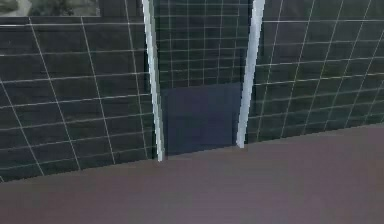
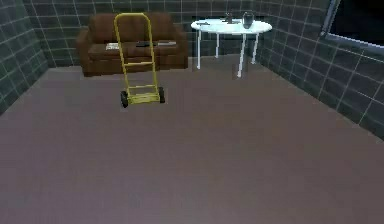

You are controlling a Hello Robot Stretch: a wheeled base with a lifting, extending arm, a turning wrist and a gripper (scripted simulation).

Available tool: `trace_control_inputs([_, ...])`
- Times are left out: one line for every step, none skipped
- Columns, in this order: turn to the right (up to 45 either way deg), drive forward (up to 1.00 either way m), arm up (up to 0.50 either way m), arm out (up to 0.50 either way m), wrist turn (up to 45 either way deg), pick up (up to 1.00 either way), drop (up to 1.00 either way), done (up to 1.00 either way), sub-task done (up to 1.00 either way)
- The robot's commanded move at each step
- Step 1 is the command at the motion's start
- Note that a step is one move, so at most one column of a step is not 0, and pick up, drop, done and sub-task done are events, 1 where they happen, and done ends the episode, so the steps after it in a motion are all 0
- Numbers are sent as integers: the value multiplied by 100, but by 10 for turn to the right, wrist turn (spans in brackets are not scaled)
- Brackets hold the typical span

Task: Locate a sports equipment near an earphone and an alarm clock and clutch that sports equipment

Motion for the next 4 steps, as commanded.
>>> trace_control_inputs([0,100,0,0,0,0,0,0,0])
trace_control_inputs([30,0,0,0,0,0,0,0,0])
trace_control_inputs([0,65,0,0,0,0,0,0,0])
trace_control_inputs([-60,0,0,0,0,0,0,0,0])
